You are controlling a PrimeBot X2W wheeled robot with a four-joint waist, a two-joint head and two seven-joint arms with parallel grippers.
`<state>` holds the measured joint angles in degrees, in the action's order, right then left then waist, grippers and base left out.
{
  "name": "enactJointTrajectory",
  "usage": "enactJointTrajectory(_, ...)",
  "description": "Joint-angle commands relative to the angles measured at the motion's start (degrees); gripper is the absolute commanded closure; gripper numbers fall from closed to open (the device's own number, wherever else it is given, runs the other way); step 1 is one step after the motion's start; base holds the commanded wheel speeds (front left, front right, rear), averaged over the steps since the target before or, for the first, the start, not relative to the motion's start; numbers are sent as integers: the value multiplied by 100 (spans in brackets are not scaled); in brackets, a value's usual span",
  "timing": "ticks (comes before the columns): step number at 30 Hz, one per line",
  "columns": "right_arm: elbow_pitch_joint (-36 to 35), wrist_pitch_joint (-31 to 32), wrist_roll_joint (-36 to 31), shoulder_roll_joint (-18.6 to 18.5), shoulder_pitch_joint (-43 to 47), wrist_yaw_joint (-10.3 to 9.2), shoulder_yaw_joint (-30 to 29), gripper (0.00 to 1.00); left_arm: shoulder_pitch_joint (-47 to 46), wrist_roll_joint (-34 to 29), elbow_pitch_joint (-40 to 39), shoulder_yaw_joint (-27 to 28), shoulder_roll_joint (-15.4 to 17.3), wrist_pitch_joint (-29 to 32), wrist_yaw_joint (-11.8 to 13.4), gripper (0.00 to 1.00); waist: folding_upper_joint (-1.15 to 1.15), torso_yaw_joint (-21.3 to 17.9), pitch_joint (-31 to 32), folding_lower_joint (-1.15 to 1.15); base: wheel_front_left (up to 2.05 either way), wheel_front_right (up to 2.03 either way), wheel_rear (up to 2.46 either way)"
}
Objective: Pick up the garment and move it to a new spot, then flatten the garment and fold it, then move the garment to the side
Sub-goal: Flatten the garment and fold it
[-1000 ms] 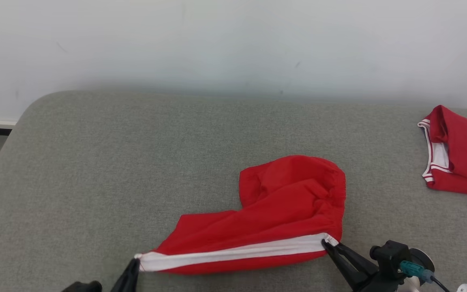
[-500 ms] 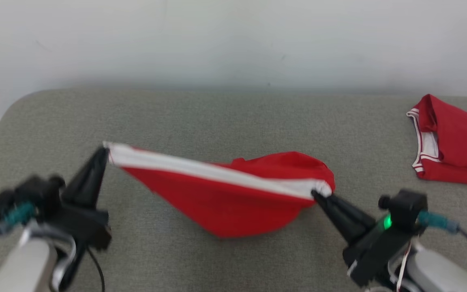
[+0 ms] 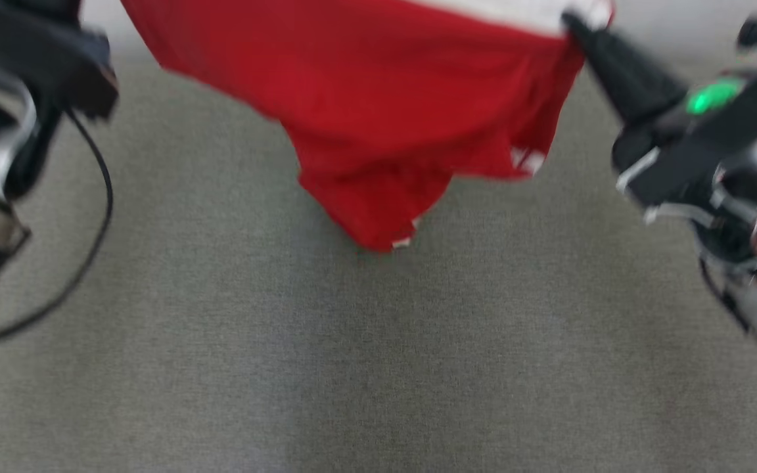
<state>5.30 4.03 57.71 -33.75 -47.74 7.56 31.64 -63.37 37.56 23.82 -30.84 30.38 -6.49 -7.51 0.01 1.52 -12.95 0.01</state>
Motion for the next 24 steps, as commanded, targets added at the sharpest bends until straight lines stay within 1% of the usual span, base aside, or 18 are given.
enactJointTrajectory(1,162,112,81,57,-431,-13,-43,100,-509,70,208,-150,0,-45,10,100,-1,-75,-684,-1,0,0,0)
enactJointTrajectory(5,576,246,38,192,-1429,-13,-100,100,-1607,220,683,-544,18,-203,10,100,-1,-132,-1045,-1,0,0,0)
enactJointTrajectory(8,945,264,19,329,-2130,-12,-143,100,-2333,334,1006,-823,-39,-335,10,100,-1,-158,-1255,-1,0,0,0)
enactJointTrajectory(13,1503,232,-25,600,-3140,-12,-163,100,-3371,525,1491,-1086,-102,-553,10,100,-1,-221,-1504,-1,0,0,0)
enactJointTrajectory(19,2174,192,-91,819,-4040,-13,-78,100,-4285,715,1909,-1398,-162,-733,10,100,-1,-278,-1760,-1,0,0,0)
enactJointTrajectory(24,2484,23,-77,837,-4403,-13,65,100,-4678,904,2181,-1560,-225,-847,10,100,-1,-259,-1943,-1,0,0,0)
